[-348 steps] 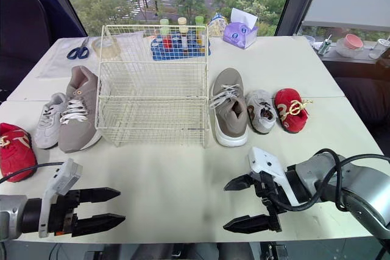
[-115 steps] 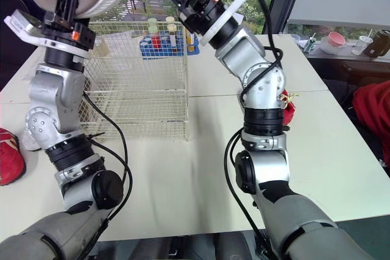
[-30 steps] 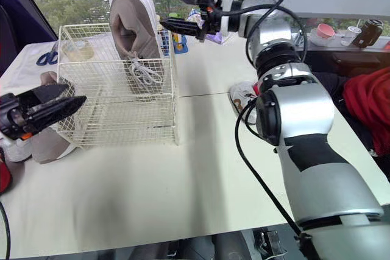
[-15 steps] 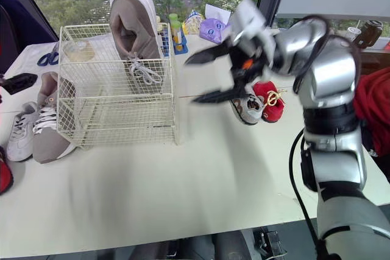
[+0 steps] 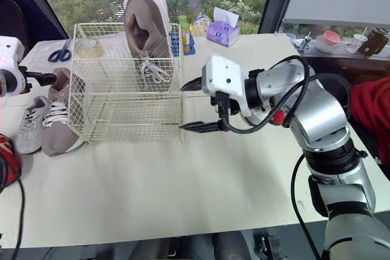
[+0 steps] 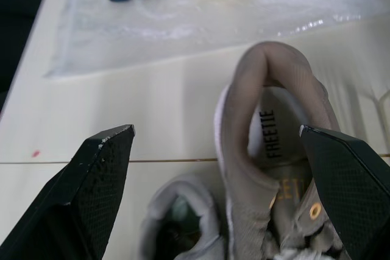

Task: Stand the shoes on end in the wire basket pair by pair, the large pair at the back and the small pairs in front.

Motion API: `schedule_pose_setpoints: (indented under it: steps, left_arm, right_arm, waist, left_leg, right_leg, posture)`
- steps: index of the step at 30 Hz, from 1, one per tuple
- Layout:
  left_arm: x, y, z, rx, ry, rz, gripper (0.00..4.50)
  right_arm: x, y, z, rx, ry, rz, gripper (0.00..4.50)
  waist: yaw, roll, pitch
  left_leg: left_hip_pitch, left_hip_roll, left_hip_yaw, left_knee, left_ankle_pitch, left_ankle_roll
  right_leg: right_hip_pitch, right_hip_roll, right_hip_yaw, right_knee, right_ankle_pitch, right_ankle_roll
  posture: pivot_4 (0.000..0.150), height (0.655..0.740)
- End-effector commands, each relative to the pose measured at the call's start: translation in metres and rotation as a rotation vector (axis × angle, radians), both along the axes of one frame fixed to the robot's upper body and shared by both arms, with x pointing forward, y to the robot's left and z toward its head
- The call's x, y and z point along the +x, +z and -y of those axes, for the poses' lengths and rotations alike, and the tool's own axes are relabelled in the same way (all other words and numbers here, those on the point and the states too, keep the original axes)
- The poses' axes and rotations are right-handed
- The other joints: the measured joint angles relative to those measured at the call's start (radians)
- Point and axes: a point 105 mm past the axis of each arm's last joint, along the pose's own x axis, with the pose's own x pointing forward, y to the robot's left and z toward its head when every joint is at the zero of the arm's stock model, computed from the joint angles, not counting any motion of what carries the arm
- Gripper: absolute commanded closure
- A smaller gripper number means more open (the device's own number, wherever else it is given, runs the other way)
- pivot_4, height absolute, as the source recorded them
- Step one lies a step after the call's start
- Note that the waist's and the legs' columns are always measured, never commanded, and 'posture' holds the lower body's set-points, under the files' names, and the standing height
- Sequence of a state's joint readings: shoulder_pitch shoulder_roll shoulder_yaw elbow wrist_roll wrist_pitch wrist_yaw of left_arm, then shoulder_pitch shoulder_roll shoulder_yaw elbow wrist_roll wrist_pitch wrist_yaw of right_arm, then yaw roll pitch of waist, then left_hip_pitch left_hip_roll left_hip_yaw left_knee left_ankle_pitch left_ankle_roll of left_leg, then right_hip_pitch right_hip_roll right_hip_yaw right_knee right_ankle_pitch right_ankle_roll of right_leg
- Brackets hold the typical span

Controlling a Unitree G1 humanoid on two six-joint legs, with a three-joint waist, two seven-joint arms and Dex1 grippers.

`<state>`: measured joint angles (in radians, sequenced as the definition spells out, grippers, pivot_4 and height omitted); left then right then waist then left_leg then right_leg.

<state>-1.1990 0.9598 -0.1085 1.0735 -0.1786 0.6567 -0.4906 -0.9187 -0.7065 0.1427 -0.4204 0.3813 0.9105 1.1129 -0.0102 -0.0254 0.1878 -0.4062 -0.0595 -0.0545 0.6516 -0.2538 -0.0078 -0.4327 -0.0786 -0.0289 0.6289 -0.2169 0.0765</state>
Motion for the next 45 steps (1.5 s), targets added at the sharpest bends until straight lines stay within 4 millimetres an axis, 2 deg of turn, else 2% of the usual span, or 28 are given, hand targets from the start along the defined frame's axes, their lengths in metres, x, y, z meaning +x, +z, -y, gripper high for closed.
schedule_pose_setpoints:
  steps: [1, 4, 8, 9, 10, 12, 17, 21, 22, 24, 26, 29, 30, 31, 33, 35, 39, 42, 43, 45]
  left_arm:
    - [0.001, 0.0, -0.005, 0.05, 0.01, -0.015, 0.0]
    - [0.003, -0.015, -0.003, 0.031, 0.017, -0.056, 0.0]
    - [0.001, -0.039, -0.004, -0.013, 0.068, -0.08, 0.0]
    - [0.001, -0.042, -0.004, -0.019, 0.073, -0.082, 0.56]
    - [0.002, -0.046, -0.002, -0.017, 0.068, -0.093, 0.9]
    - [0.002, -0.053, 0.0, -0.016, 0.06, -0.107, 1.86]
    - [0.004, -0.06, 0.005, -0.058, 0.069, -0.103, 4.42]
    - [0.006, -0.045, 0.003, -0.077, 0.084, -0.047, 4.47]
    - [0.008, -0.037, 0.002, -0.087, 0.089, -0.02, 4.47]
    - [0.011, -0.008, 0.001, -0.121, 0.098, 0.071, 4.47]
    - [0.012, 0.026, 0.003, -0.169, 0.092, 0.167, 4.47]
    - [0.009, 0.086, 0.017, -0.226, 0.0, 0.296, 4.47]
    - [0.005, 0.111, 0.019, -0.194, -0.028, 0.366, 4.47]
    - [0.001, 0.127, 0.021, -0.166, -0.043, 0.409, 4.47]
    - [-0.019, 0.174, 0.023, -0.117, -0.065, 0.558, 4.47]
    - [-0.04, 0.21, 0.03, -0.044, -0.097, 0.7, 4.47]
    - [-0.074, 0.26, 0.038, 0.173, -0.064, 0.954, 4.47]
    - [-0.1, 0.302, 0.062, 0.115, -0.12, 1.28, 4.47]
    - [-0.107, 0.308, 0.072, 0.06, -0.149, 1.379, 4.47]
    - [-0.112, 0.308, 0.088, 0.047, -0.183, 1.497, 4.47]
  right_arm:
    - [-0.007, 0.023, 0.005, 0.02, -0.051, 0.051, 0.07]
    - [-0.008, 0.034, 0.007, 0.031, -0.085, 0.045, 0.07]
    - [-0.01, 0.06, 0.012, 0.093, -0.119, 0.038, 0.07]
    - [-0.01, 0.064, 0.014, 0.103, -0.123, 0.033, 0.0]
    - [-0.01, 0.068, 0.015, 0.114, -0.126, 0.031, 0.0]
    - [-0.011, 0.074, 0.016, 0.124, -0.13, 0.029, 0.0]
    - [-0.009, 0.078, 0.019, 0.124, -0.146, 0.038, 0.0]
    - [-0.005, 0.079, 0.023, 0.129, -0.159, 0.038, 0.0]
    - [-0.004, 0.079, 0.024, 0.131, -0.162, 0.04, 0.0]
    - [-0.003, 0.081, 0.027, 0.138, -0.167, 0.039, 0.0]
    - [-0.002, 0.083, 0.032, 0.146, -0.172, 0.034, 0.0]
    - [-0.004, 0.089, 0.039, 0.187, -0.165, 0.011, 0.0]
    - [-0.005, 0.093, 0.042, 0.213, -0.161, 0.0, 0.0]
    - [-0.006, 0.096, 0.044, 0.23, -0.158, -0.007, 0.0]
    - [-0.01, 0.101, 0.048, 0.275, -0.142, -0.024, 0.0]
    - [-0.009, 0.106, 0.052, 0.321, -0.149, -0.037, 0.0]
    - [0.0, 0.103, 0.058, 0.349, -0.184, -0.042, 0.0]
    - [0.002, 0.102, 0.057, 0.339, -0.171, -0.012, 0.0]
    - [0.0, 0.102, 0.057, 0.343, -0.156, -0.005, 0.0]
    - [-0.002, 0.105, 0.058, 0.362, -0.138, -0.006, 0.0]
  waist:
    - [-0.002, 0.0, 0.0]
    - [-0.004, 0.0, 0.0]
    - [-0.002, 0.0, 0.0]
    - [-0.001, -0.001, 0.0]
    - [0.0, -0.001, -0.001]
    - [-0.001, -0.002, -0.001]
    - [-0.001, -0.002, -0.002]
    - [-0.001, -0.002, -0.002]
    - [-0.001, -0.002, -0.002]
    - [0.0, -0.002, -0.001]
    - [0.0, -0.006, 0.0]
    - [-0.001, -0.011, 0.0]
    - [-0.002, -0.011, 0.0]
    - [-0.002, -0.011, 0.001]
    - [-0.003, -0.011, 0.001]
    - [-0.008, -0.011, 0.001]
    - [-0.004, -0.011, 0.0]
    - [0.006, -0.011, 0.0]
    - [0.009, -0.011, 0.0]
    - [0.019, -0.011, 0.0]
  left_leg:
    - [0.0, 0.0, 0.0, 0.0, 0.0, 0.0]
    - [-0.001, 0.0, 0.0, 0.0, 0.0, 0.0]
    - [-0.001, 0.0, 0.0, 0.0, 0.0, 0.0]
    - [-0.001, 0.0, 0.0, 0.0, 0.0, 0.001]
    - [-0.001, 0.0, 0.0, 0.0, 0.0, 0.001]
    - [-0.001, 0.0, 0.0, 0.001, 0.0, 0.001]
    - [0.0, 0.0, 0.0, 0.001, -0.001, 0.001]
    - [0.0, 0.0, 0.0, 0.001, -0.001, 0.001]
    - [0.0, 0.0, 0.0, 0.001, -0.001, 0.001]
    - [-0.001, 0.0, 0.0, 0.001, -0.001, 0.001]
    - [-0.002, 0.0, 0.0, 0.001, -0.001, 0.001]
    - [-0.004, 0.0, 0.0, 0.002, -0.001, 0.001]
    - [-0.004, 0.0, 0.0, 0.002, -0.001, 0.001]
    - [-0.005, 0.0, 0.0, 0.002, -0.001, 0.002]
    - [-0.006, 0.0, 0.0, 0.001, -0.002, 0.003]
    - [-0.006, 0.0, 0.001, 0.0, -0.002, 0.003]
    - [-0.006, 0.0, 0.002, -0.002, -0.002, 0.003]
    - [-0.006, 0.0, 0.001, -0.001, -0.001, 0.0]
    - [-0.006, 0.0, 0.0, 0.0, 0.0, 0.0]
    - [-0.005, 0.0, 0.0, 0.002, 0.0, 0.0]
  right_leg:
    - [-0.001, 0.0, 0.0, 0.0, 0.0, 0.0]
    - [-0.001, 0.0, 0.0, 0.0, 0.0, 0.0]
    - [-0.001, -0.001, 0.0, 0.001, 0.0, 0.0]
    - [-0.001, -0.001, 0.0, 0.001, 0.0, 0.0]
    - [-0.001, -0.001, 0.0, 0.001, 0.0, 0.0]
    - [-0.001, -0.001, 0.0, 0.001, 0.0, 0.0]
    - [-0.001, -0.002, 0.0, 0.001, 0.0, 0.0]
    - [-0.001, -0.002, 0.0, 0.001, 0.0, 0.0]
    - [-0.001, -0.002, 0.0, 0.001, 0.0, 0.0]
    - [-0.001, -0.002, 0.0, 0.001, 0.0, 0.001]
    - [-0.002, -0.001, 0.0, 0.001, 0.0, 0.001]
    - [-0.003, -0.001, -0.001, 0.001, 0.0, 0.001]
    - [-0.004, -0.001, -0.001, 0.001, 0.001, 0.001]
    - [-0.004, -0.001, -0.001, 0.001, 0.001, 0.001]
    - [-0.004, -0.002, 0.0, 0.001, 0.001, 0.002]
    - [-0.005, -0.002, 0.002, 0.0, 0.001, 0.002]
    - [-0.007, -0.003, 0.004, -0.001, 0.001, 0.001]
    - [-0.007, -0.003, 0.004, 0.0, 0.001, 0.001]
    - [-0.006, -0.002, 0.002, 0.0, 0.001, 0.001]
    - [-0.004, -0.003, 0.002, 0.0, 0.001, 0.002]
  posture:
    - [0.15, 0.74]
    - [0.15, 0.74]
    - [0.15, 0.74]
    - [0.15, 0.74]
    - [0.15, 0.74]
    - [0.15, 0.74]
    - [0.15, 0.74]
    - [0.15, 0.74]
    - [0.15, 0.74]
    - [0.15, 0.74]
    - [0.15, 0.74]
    - [0.15, 0.74]
    - [0.15, 0.74]
    - [0.15, 0.74]
    - [0.15, 0.74]
    - [0.15, 0.74]
    - [0.15, 0.74]
    - [0.15, 0.74]
    - [0.15, 0.74]
    - [0.15, 0.74]
